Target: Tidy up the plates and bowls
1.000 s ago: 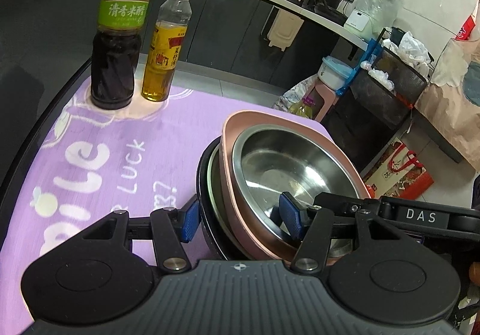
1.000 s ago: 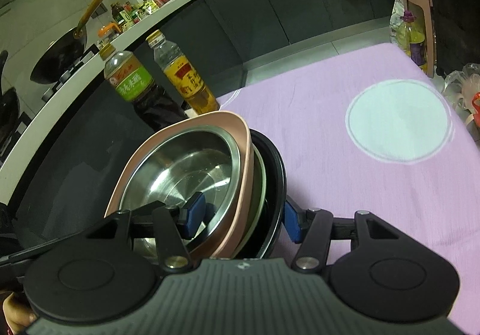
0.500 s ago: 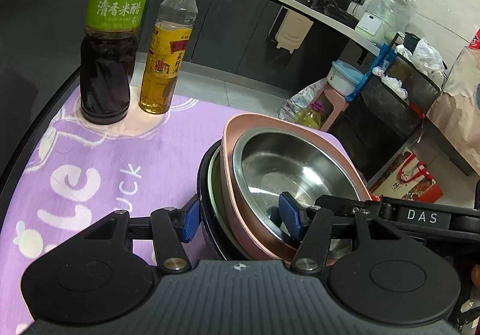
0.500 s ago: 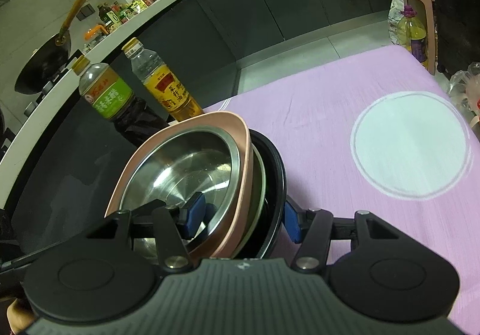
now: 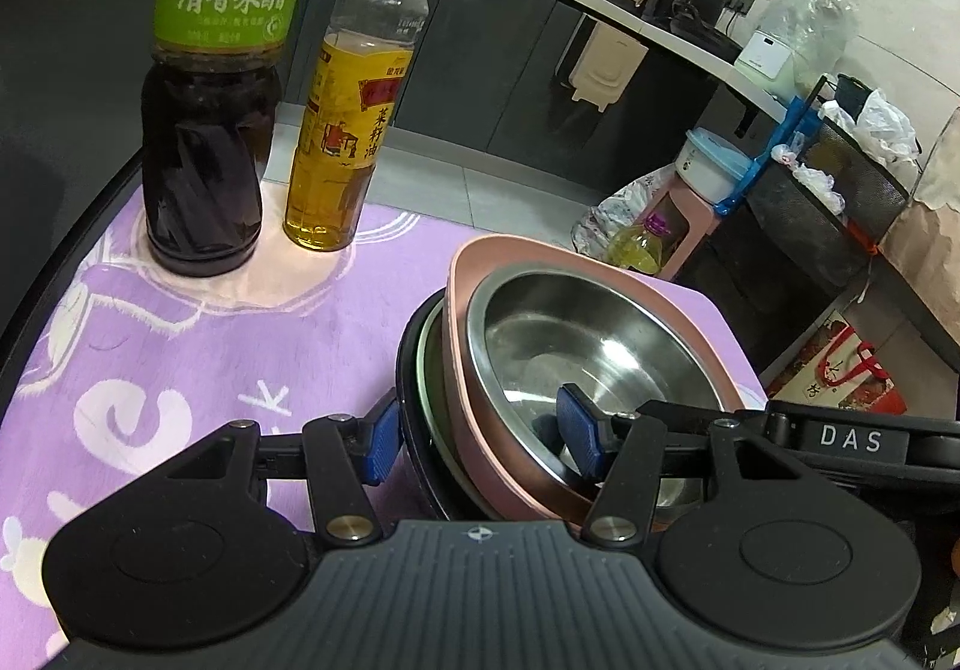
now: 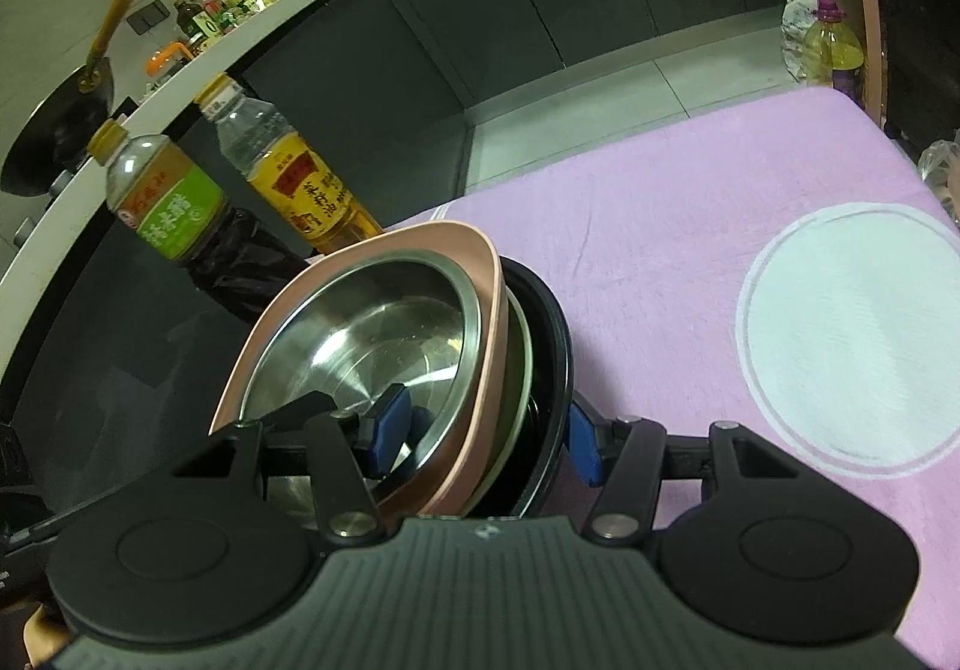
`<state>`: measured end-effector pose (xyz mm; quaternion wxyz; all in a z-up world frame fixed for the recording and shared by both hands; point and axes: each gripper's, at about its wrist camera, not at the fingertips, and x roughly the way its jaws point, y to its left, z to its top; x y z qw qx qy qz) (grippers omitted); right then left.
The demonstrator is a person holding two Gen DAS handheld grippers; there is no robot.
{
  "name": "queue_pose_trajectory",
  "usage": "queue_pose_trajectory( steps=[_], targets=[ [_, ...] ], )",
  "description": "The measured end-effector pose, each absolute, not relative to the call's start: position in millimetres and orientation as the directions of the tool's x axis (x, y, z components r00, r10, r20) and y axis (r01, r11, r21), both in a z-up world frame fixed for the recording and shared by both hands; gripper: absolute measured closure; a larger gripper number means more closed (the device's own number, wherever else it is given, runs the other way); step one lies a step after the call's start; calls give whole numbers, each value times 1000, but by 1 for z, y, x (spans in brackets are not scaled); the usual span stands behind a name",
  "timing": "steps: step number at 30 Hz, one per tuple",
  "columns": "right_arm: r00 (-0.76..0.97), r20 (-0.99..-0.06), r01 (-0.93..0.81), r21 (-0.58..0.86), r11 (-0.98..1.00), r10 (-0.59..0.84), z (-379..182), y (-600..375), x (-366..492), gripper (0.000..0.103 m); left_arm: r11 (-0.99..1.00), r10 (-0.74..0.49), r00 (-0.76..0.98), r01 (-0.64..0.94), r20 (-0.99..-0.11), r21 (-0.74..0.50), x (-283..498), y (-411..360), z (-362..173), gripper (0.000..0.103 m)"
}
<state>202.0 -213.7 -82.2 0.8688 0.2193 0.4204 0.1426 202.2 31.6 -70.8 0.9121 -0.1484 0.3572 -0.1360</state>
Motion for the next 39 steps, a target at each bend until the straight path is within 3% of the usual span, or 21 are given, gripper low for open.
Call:
queue_pose_trajectory(
  steps=[19, 27, 39],
  targets=[
    [593, -687, -30, 502, 864, 420, -101, -217, 217, 51, 928, -330, 697, 118, -637, -353, 216, 24, -89, 52],
    [590, -686, -26, 511, 859, 426, -105, -220, 218, 50, 910, -351, 687, 90, -637, -404, 218, 31, -97, 48],
    [596, -678, -26, 519, 855, 430, -105, -222, 216, 50, 956, -246, 755, 85, -607, -282, 208, 29, -78, 46]
  ],
)
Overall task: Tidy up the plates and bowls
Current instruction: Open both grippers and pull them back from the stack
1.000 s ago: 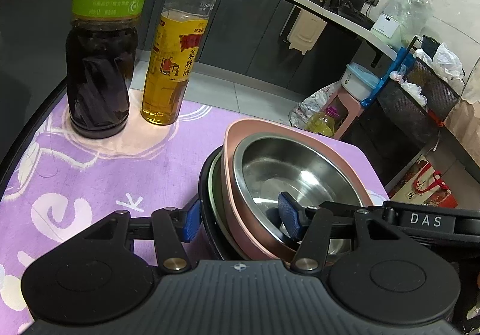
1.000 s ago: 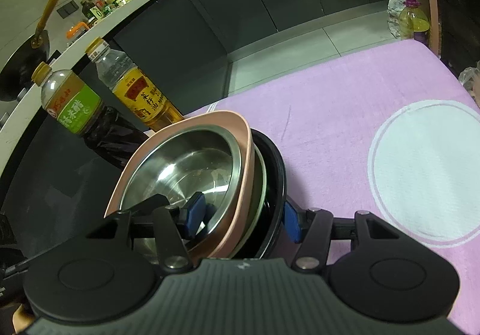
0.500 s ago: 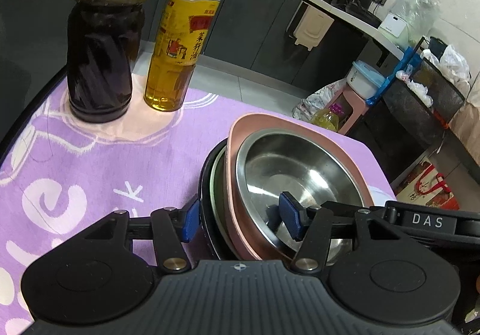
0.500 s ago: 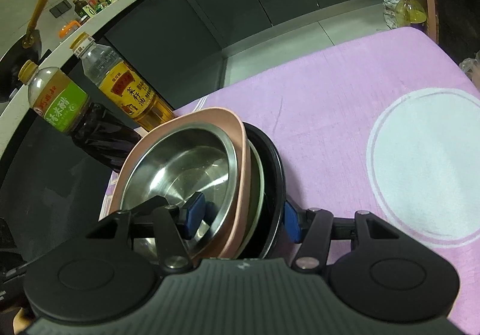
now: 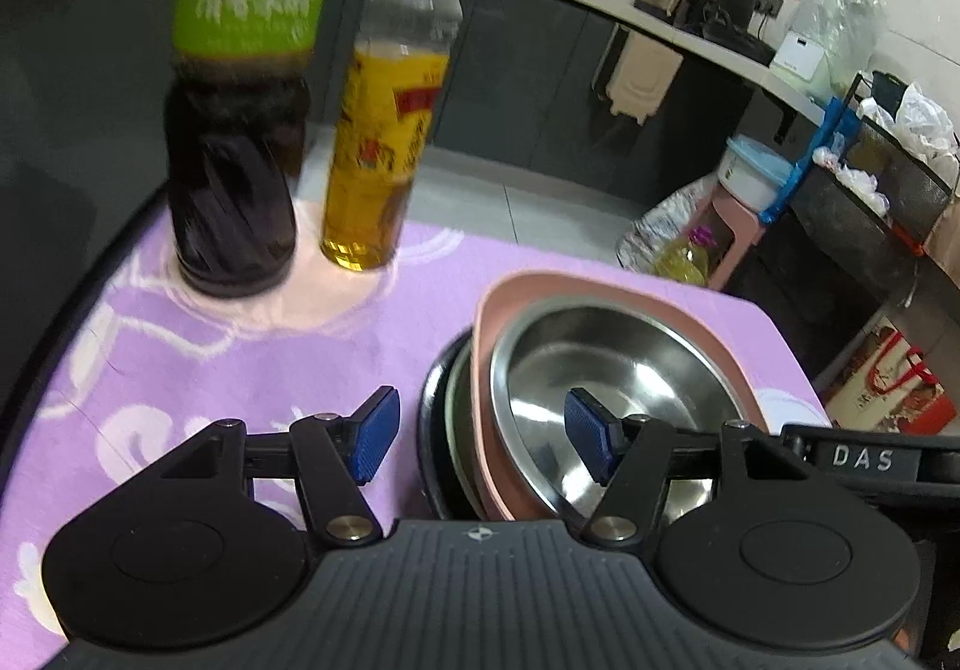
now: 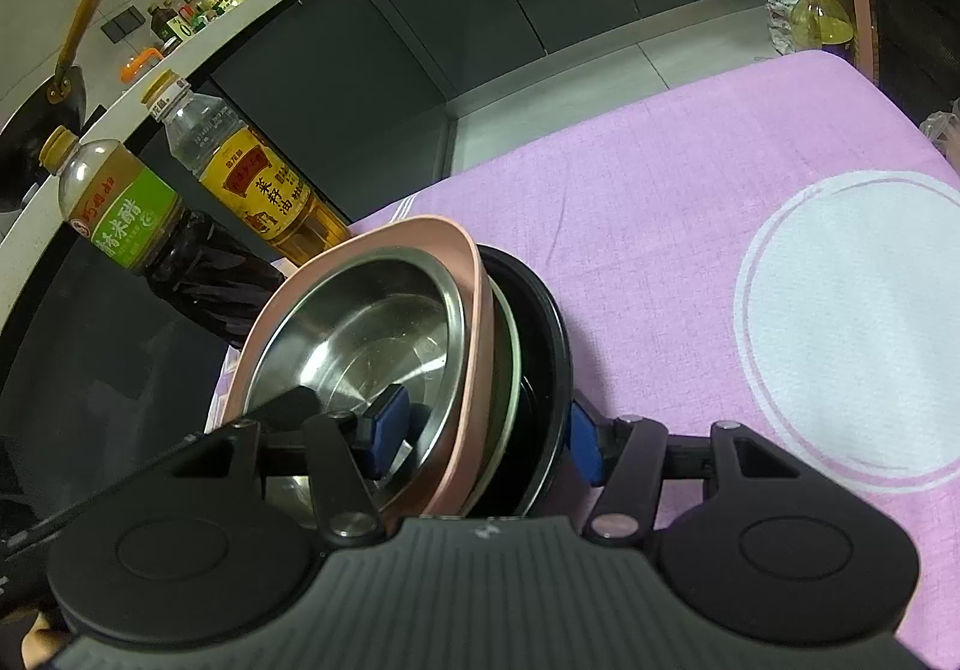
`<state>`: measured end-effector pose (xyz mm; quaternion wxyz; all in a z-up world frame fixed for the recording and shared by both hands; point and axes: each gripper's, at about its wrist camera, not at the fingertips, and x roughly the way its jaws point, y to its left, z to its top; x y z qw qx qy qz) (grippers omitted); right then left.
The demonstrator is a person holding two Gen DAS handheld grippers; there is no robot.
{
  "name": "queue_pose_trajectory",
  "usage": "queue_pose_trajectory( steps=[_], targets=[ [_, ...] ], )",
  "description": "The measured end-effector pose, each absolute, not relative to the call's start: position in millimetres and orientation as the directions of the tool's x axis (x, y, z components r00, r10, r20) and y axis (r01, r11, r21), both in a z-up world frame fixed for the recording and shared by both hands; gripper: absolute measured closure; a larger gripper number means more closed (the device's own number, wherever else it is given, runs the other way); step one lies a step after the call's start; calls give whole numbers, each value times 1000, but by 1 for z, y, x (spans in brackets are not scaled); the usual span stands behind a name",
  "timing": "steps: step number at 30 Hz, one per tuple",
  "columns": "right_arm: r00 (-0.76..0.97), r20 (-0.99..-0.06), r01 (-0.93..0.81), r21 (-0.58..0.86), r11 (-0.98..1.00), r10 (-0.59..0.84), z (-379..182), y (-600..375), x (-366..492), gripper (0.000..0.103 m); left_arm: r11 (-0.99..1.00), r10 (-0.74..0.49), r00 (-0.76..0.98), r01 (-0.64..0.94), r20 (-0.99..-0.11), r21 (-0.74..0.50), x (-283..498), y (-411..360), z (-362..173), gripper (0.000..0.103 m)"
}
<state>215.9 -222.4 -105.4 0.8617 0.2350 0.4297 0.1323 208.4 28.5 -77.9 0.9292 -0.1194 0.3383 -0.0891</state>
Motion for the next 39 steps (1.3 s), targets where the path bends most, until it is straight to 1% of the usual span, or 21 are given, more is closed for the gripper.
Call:
queue_pose_trajectory(
  steps=[3, 7, 12, 16, 22, 26, 31, 34, 39],
  targets=[
    [601, -681, -20, 510, 860, 418, -104, -223, 215, 50, 963, -222, 775, 80, -592, -257, 202, 32, -68, 46],
    [668, -647, -50, 455, 889, 369, -87, -224, 205, 50, 971, -194, 800, 74, -568, -227, 187, 36, -54, 46],
    [687, -603, -103, 472, 876, 406, -64, -229, 184, 50, 976, -181, 808, 76, -561, -206, 167, 35, -42, 46],
    [703, -582, -139, 451, 882, 408, -49, -225, 163, 50, 975, -198, 814, 104, -546, -198, 147, 31, -33, 46],
    [730, -552, -166, 431, 887, 404, -37, -223, 129, 50, 977, -206, 839, 148, -503, -152, 108, 18, -17, 46],
    [740, -553, -156, 415, 896, 384, -33, -220, 116, 50, 981, -192, 863, 155, -467, -115, 82, 12, -7, 46],
    [739, -552, -150, 424, 893, 386, -30, -217, 99, 50, 985, -164, 862, 114, -480, -132, 62, 13, 0, 46],
    [751, -543, -151, 414, 898, 376, -26, -214, 86, 50, 989, -136, 862, 87, -489, -120, 51, 13, 3, 46],
    [785, -524, -145, 361, 921, 329, -19, -208, 61, 50, 989, -140, 861, 103, -489, -102, 30, 8, 6, 46]
  ],
)
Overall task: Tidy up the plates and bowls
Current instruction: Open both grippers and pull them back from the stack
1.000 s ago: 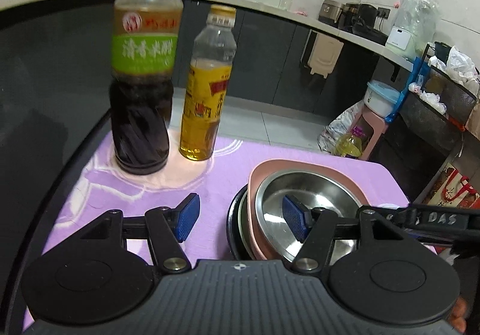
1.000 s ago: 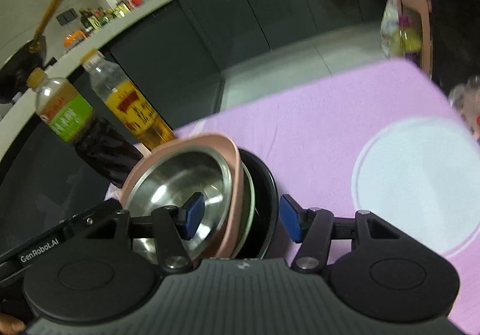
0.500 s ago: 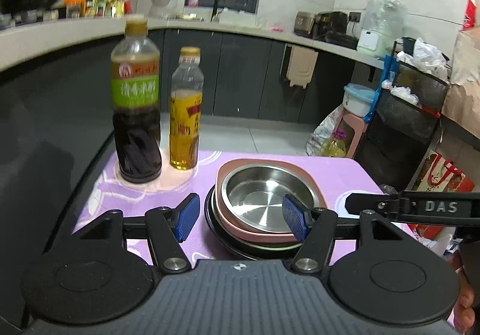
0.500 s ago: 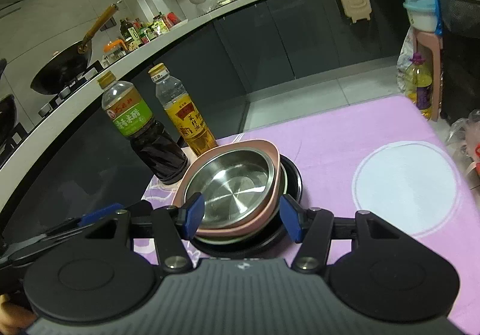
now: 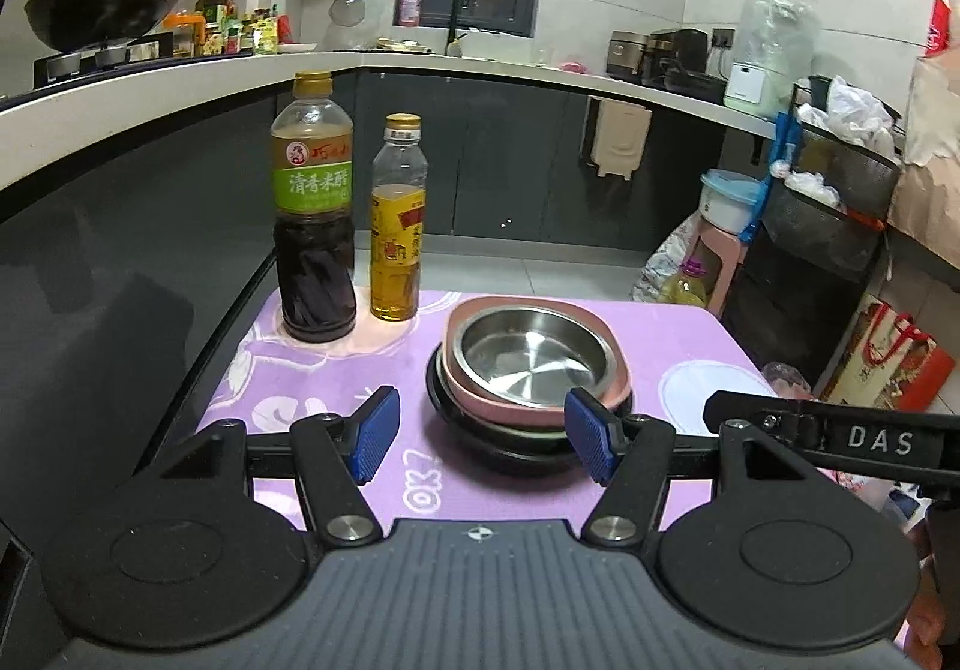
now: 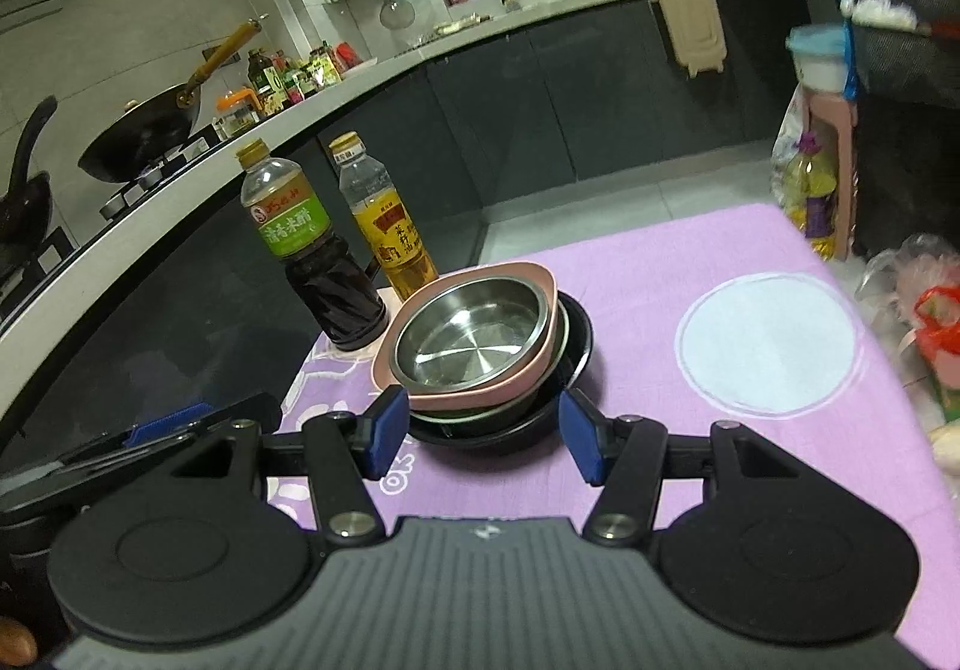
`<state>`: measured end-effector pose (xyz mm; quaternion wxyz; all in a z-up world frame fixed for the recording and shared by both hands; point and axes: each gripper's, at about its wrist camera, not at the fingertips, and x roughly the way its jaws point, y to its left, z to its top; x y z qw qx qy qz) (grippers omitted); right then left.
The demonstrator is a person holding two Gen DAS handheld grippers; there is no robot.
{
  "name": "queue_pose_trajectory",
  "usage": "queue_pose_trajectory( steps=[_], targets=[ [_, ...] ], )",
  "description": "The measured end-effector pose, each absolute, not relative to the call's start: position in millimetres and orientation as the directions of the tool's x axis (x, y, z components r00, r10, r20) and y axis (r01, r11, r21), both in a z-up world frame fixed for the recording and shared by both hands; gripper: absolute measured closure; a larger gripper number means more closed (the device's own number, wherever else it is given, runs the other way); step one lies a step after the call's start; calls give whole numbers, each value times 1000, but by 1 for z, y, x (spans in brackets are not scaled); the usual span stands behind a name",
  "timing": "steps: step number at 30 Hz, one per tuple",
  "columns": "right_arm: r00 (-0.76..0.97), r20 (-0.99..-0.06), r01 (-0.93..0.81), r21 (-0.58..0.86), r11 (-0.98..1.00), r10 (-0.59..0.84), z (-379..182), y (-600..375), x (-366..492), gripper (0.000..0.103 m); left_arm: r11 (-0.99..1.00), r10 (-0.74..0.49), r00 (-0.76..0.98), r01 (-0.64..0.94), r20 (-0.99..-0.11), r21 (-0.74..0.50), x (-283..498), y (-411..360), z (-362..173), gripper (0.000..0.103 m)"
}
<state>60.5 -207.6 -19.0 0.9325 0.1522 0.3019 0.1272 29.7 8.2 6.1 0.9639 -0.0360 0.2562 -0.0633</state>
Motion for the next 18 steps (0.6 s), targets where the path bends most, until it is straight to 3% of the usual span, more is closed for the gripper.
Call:
queue_pose_trajectory(
  steps=[18],
  targets=[
    [820, -507, -123, 300, 946, 268, -20, -200, 8, 50, 989, -145, 861, 124, -487, -75, -23, 3, 9, 45]
  ],
)
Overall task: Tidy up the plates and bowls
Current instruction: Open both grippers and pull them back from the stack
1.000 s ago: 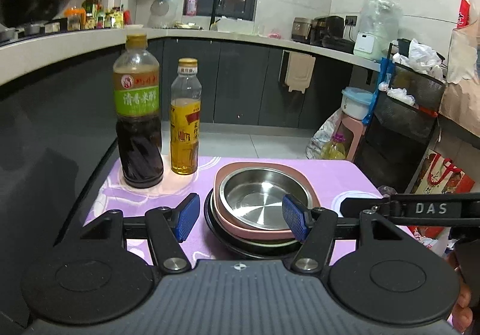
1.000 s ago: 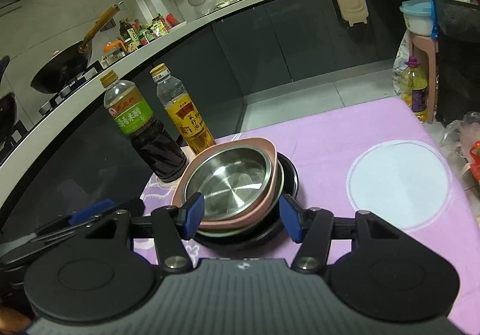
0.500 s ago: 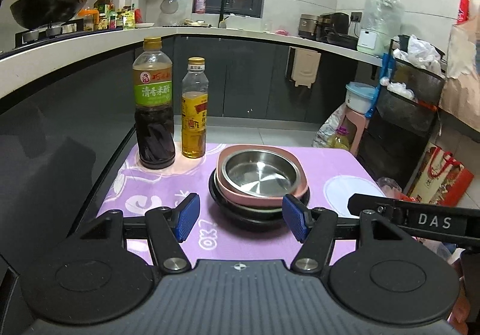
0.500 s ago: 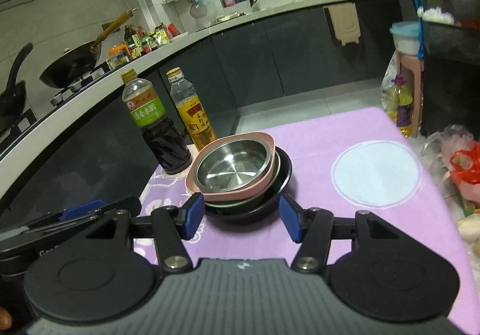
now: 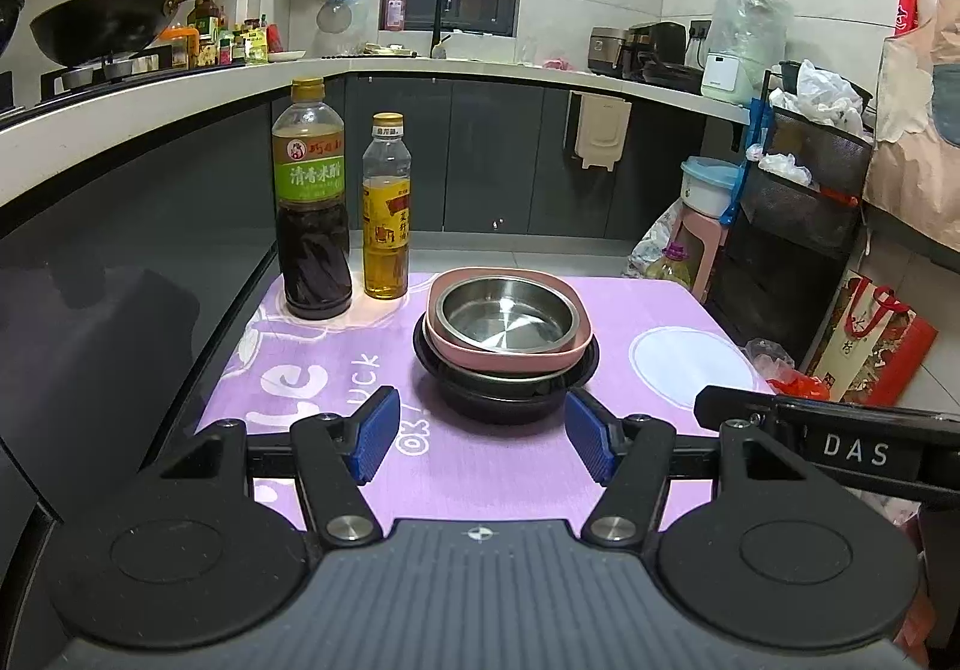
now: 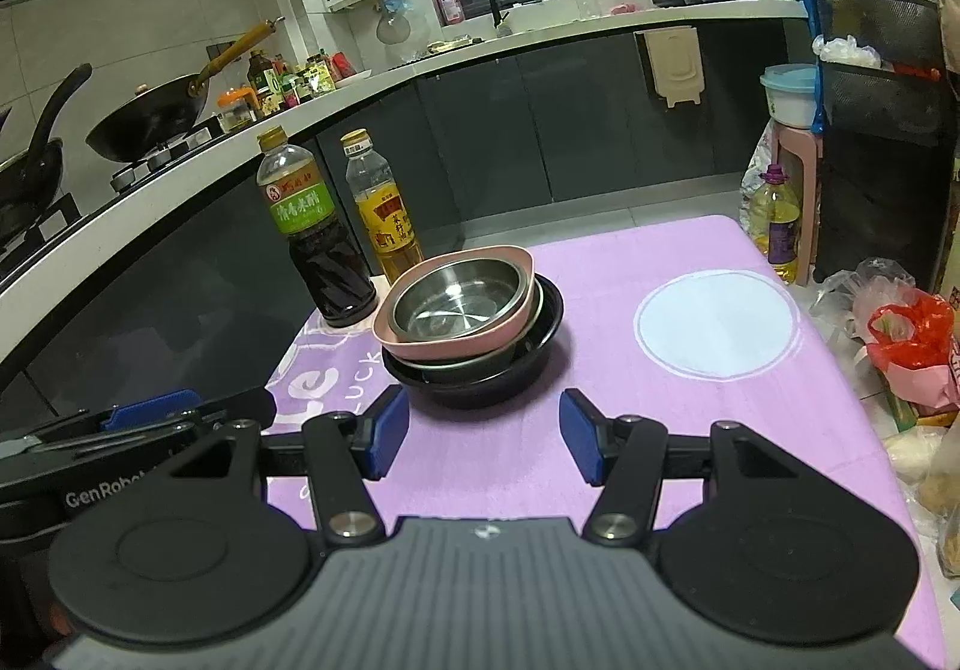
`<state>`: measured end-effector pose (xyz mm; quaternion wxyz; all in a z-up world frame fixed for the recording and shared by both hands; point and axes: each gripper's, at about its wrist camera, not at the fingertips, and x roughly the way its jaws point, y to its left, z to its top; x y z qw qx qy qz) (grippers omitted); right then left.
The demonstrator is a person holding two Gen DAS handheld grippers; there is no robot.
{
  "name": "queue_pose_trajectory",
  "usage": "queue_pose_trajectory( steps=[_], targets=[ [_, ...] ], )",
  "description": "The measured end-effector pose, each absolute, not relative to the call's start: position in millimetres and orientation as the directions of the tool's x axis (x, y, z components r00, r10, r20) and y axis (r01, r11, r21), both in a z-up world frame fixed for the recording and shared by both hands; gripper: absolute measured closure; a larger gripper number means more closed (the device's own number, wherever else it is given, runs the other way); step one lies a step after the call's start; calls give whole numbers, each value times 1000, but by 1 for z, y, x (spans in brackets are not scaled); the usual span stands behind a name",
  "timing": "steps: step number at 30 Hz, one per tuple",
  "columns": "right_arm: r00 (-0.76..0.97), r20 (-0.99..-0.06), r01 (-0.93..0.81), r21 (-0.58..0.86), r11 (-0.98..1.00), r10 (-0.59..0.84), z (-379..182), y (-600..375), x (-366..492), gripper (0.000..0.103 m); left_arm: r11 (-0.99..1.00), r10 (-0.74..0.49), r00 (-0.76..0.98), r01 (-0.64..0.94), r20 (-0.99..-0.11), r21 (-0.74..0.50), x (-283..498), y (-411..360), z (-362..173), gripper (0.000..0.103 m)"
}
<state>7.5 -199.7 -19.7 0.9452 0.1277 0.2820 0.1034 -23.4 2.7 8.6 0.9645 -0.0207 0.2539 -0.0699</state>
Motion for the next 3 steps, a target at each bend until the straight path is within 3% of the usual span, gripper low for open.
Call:
queue_pose_trajectory(
  steps=[3],
  targets=[
    [826, -499, -124, 295, 947, 264, -19, -198, 4, 50, 989, -146, 864, 125, -482, -74, -27, 4, 10, 45]
  ],
)
